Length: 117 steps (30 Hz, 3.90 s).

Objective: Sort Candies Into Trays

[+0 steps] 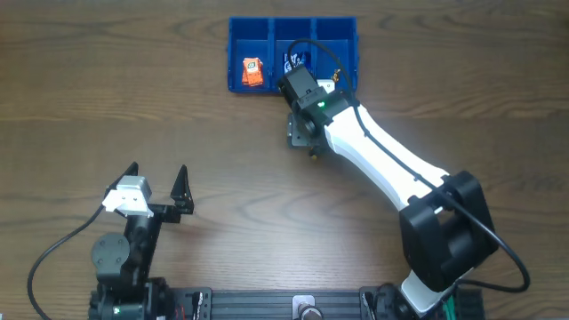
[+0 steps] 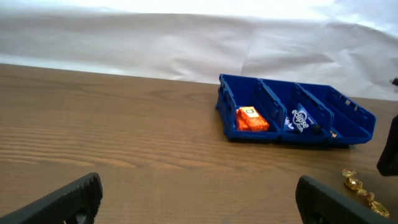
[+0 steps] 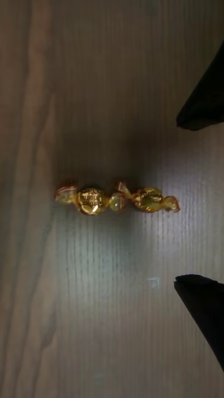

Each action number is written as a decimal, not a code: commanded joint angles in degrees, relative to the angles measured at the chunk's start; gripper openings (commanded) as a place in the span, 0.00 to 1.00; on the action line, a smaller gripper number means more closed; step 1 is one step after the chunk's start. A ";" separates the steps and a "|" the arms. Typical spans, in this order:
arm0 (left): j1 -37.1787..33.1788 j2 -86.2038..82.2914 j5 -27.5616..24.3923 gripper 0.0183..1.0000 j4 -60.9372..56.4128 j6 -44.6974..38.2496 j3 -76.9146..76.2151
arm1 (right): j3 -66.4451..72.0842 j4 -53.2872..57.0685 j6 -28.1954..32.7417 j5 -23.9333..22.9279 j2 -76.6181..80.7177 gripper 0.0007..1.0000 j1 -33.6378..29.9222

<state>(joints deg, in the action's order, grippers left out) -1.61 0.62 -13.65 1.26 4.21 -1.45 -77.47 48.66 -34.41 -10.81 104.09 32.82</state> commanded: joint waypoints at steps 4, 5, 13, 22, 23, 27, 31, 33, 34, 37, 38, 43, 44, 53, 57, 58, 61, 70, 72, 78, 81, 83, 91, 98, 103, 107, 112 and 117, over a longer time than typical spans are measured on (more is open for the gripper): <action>0.24 -0.26 -1.40 1.00 1.77 -0.39 1.18 | 0.55 -1.51 -5.51 0.66 6.67 0.76 -0.13; 0.24 -0.26 -1.40 1.00 1.77 -0.39 1.18 | 0.83 -1.70 -7.52 0.63 7.43 0.76 -0.11; 0.24 -0.26 -1.40 1.00 1.77 -0.39 1.18 | 5.68 -7.78 -8.83 1.60 8.24 0.75 -0.37; 0.24 -0.26 -1.40 1.00 1.77 -0.39 1.18 | 5.68 -10.91 -8.90 1.46 11.13 0.69 -0.48; 0.24 -0.26 -1.40 1.00 1.77 -0.39 1.18 | 5.68 -10.93 -8.94 1.46 11.13 0.66 -0.59; 0.24 -0.26 -1.40 1.00 1.77 -0.39 1.18 | 5.68 -10.58 -9.09 1.49 11.13 0.43 -1.09; 0.24 -0.26 -1.40 1.00 1.77 -0.39 1.18 | 5.68 -9.97 -9.09 1.46 11.13 0.31 -1.31; 0.24 -0.26 -1.40 1.00 1.77 -0.39 1.18 | 5.68 -9.68 -9.09 1.46 11.13 0.27 -1.42; 0.24 -0.26 -1.40 1.00 1.77 -0.39 1.18 | 5.68 -9.53 -9.09 1.46 11.13 0.24 -1.42; 0.24 -0.26 -1.40 1.00 1.77 -0.39 1.18 | 5.68 -8.94 -9.11 1.49 10.97 0.16 -1.40; 0.24 -0.26 -1.40 1.00 1.77 -0.39 1.18 | 5.68 -8.57 -9.11 1.49 10.62 0.15 -1.31; 0.24 -0.26 -1.40 1.00 1.77 -0.39 1.18 | 5.01 -4.66 -8.72 -1.36 2.71 0.13 -0.92; 0.24 -0.26 -1.40 1.00 1.77 -0.39 1.18 | 4.07 -3.23 -8.22 -3.50 0.55 0.14 -0.92; 0.24 -0.26 -1.40 1.00 1.77 -0.39 1.18 | -11.76 -27.10 17.00 -15.37 -1.55 0.14 -8.83; 0.24 -0.26 -1.40 1.00 1.77 -0.39 1.18 | -11.76 -35.39 21.75 -15.52 4.59 0.14 -10.75; 0.24 -0.26 -1.40 1.00 1.77 -0.39 1.18 | -11.76 -36.74 22.10 -15.50 6.19 0.14 -11.23; 0.24 -0.26 -1.40 1.00 1.77 -0.39 1.18 | -11.76 -39.06 22.12 -15.28 9.42 0.14 -11.69; 0.24 -0.26 -1.40 1.00 1.77 -0.39 1.18 | -11.76 -40.24 22.10 -13.09 10.82 0.86 -12.26; 0.24 -0.26 -1.40 1.00 1.77 -0.39 1.18 | -11.78 -40.04 22.10 -12.11 10.71 1.00 -11.96; 0.24 -0.26 -1.40 1.00 1.77 -0.39 1.18 | -15.96 -27.21 20.50 -12.48 0.96 1.00 -9.75; 0.24 -0.26 -1.40 1.00 1.77 -0.39 1.18 | -15.93 -11.23 8.96 -12.11 -4.24 1.00 -5.86; 0.24 -0.26 -1.40 1.00 1.77 -0.39 1.18 | -14.64 -4.02 3.93 -10.25 -3.69 1.00 -3.50; 0.24 -0.26 -1.40 1.00 1.77 -0.39 1.18 | 1.97 -9.07 -4.83 -3.89 0.83 1.00 -1.20; 0.24 -0.26 -1.40 1.00 1.77 -0.39 1.18 | 3.80 -15.23 -4.83 -2.32 7.41 0.98 -2.64; 0.24 -0.26 -1.40 1.00 1.77 -0.39 1.18 | 3.82 -16.52 -4.85 -1.92 10.08 0.95 -3.08; 0.24 -0.26 -1.40 1.00 1.77 -0.39 1.18 | 3.82 -18.01 -5.07 -1.95 11.78 0.92 -3.65; 0.24 -0.26 -1.40 1.00 1.77 -0.39 1.18 | 3.98 -19.47 -6.32 -2.16 11.80 0.77 -3.67; 0.24 -0.26 -1.40 1.00 1.77 -0.39 1.18 | 4.04 -18.75 -6.29 -2.14 11.80 0.60 -3.58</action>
<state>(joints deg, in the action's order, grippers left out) -1.61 0.62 -13.65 1.26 4.21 -1.45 -73.80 29.50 -40.40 -12.36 115.33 29.43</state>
